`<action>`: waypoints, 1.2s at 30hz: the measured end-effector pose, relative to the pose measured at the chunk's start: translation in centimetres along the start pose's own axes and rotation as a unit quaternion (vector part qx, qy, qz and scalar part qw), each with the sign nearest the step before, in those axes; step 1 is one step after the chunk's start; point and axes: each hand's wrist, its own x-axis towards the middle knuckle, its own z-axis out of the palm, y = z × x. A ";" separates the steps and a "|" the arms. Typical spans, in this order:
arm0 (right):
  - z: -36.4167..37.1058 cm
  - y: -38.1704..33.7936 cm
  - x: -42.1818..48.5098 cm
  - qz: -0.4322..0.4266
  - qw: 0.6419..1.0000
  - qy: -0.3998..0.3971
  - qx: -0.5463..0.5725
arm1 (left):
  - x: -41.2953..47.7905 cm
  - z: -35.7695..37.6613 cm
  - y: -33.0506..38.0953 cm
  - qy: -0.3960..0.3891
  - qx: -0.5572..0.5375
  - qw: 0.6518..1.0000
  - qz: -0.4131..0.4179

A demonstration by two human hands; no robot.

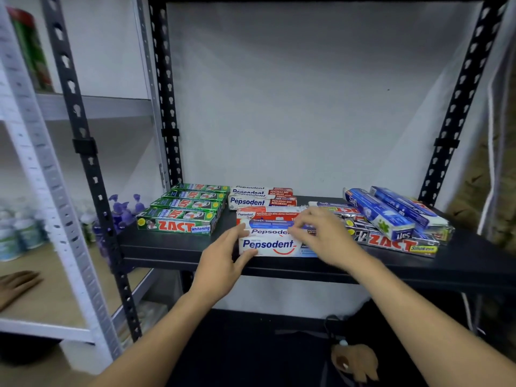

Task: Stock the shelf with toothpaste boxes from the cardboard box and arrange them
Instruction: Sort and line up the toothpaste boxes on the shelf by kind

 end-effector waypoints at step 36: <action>-5.7 4.4 5.4 0.119 0.983 -0.142 -0.016 | 0.4 -4.0 -1.7 -0.050 -0.082 0.993 -0.065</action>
